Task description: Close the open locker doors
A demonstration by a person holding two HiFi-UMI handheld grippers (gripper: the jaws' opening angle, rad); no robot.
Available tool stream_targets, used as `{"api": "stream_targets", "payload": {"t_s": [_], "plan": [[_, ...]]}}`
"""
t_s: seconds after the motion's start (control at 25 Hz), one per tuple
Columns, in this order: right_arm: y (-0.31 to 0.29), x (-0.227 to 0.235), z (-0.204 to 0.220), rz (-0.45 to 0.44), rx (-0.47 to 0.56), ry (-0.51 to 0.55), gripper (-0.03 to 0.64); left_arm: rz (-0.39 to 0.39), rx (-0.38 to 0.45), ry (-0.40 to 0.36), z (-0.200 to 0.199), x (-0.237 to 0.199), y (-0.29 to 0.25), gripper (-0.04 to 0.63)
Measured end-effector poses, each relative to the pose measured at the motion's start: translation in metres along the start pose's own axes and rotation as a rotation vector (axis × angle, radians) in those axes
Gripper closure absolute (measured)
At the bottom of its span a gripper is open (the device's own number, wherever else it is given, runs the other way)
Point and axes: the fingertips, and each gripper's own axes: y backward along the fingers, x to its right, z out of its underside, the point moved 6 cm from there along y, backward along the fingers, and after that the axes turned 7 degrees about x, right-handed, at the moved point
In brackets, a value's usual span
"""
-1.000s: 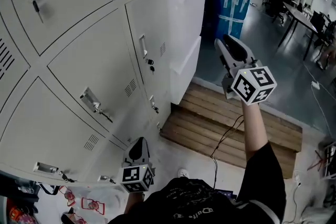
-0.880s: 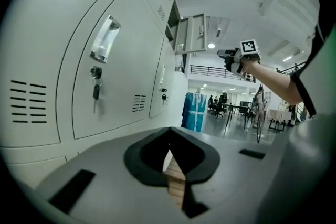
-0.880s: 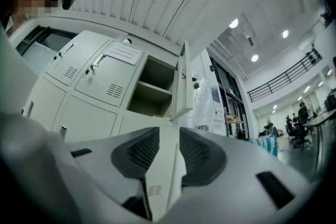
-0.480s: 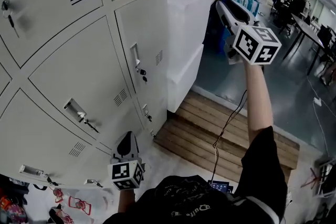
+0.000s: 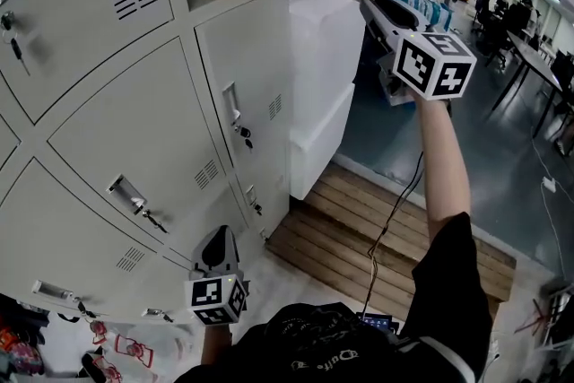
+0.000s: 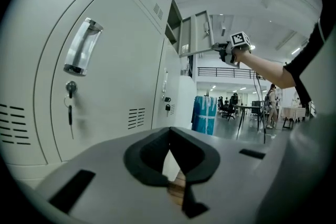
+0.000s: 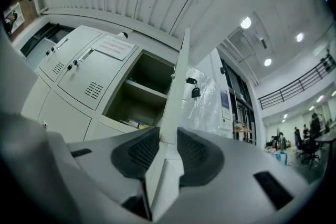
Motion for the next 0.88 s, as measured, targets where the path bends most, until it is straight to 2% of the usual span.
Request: {"api": "stream_targets", "payload": {"t_s": [0.4, 0.52, 0.72, 0.88], "plan": [[0.000, -0.034, -0.002, -0.101, 0.082, 0.004, 0.511, -0.086, -0.065, 0.029, 0.025, -0.016, 0.021, 0.588], [-0.002, -0.045, -0.004, -0.129, 0.106, 0.011, 0.511, -0.118, -0.042, 0.055, 0.024, -0.017, 0.028, 0.588], [-0.009, -0.068, -0.005, -0.206, 0.149, 0.008, 0.505, -0.151, -0.029, 0.041, 0.022, -0.022, 0.040, 0.588], [-0.018, -0.086, -0.006, -0.268, 0.177, 0.027, 0.496, -0.194, 0.025, 0.062, 0.020, -0.026, 0.053, 0.588]]}}
